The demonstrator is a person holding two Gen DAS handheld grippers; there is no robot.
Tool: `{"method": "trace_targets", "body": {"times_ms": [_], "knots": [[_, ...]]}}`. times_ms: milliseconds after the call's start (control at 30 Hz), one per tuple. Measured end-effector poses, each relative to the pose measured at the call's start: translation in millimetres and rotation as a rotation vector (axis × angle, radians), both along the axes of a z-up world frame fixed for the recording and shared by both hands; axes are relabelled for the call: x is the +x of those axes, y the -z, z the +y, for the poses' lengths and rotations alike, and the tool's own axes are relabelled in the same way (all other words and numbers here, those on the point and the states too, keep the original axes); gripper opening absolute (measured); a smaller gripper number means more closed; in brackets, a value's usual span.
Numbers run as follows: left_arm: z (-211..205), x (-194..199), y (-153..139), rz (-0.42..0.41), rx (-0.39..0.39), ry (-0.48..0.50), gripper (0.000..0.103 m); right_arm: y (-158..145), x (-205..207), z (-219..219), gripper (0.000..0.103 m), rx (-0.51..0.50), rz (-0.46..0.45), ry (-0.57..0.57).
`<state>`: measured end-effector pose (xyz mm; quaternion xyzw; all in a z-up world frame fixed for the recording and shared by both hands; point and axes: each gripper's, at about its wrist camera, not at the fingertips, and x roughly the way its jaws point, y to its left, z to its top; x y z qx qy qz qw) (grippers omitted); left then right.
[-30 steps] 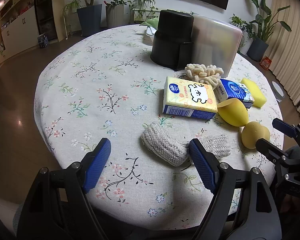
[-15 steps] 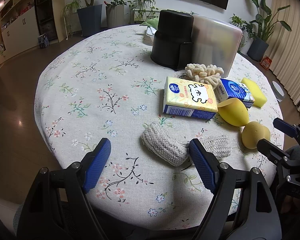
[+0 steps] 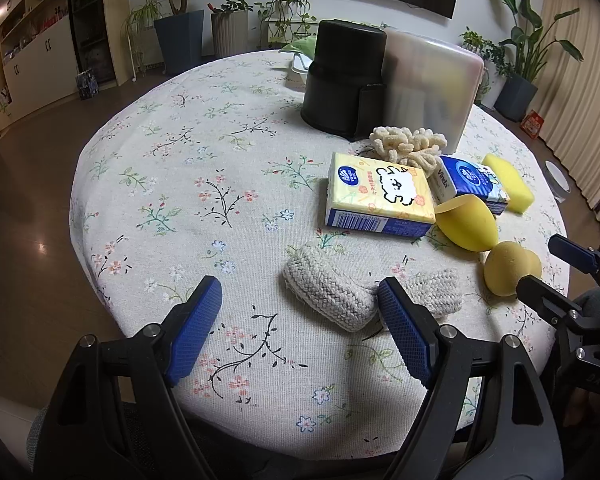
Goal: Organize soft objects
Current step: 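Move the right tool toward the yellow peanut-shaped sponge while the left tool nears the knitted socks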
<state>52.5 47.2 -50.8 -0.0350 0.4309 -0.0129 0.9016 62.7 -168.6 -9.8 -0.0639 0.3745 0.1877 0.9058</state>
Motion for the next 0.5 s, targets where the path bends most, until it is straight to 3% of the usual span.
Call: {"method": "trace_targets", "body": {"times_ms": [500], "knots": [[-0.5, -0.4, 0.0, 0.000, -0.002, 0.001, 0.079, -0.5, 0.7, -3.8, 0.082, 0.008, 0.010, 0.010]]}}
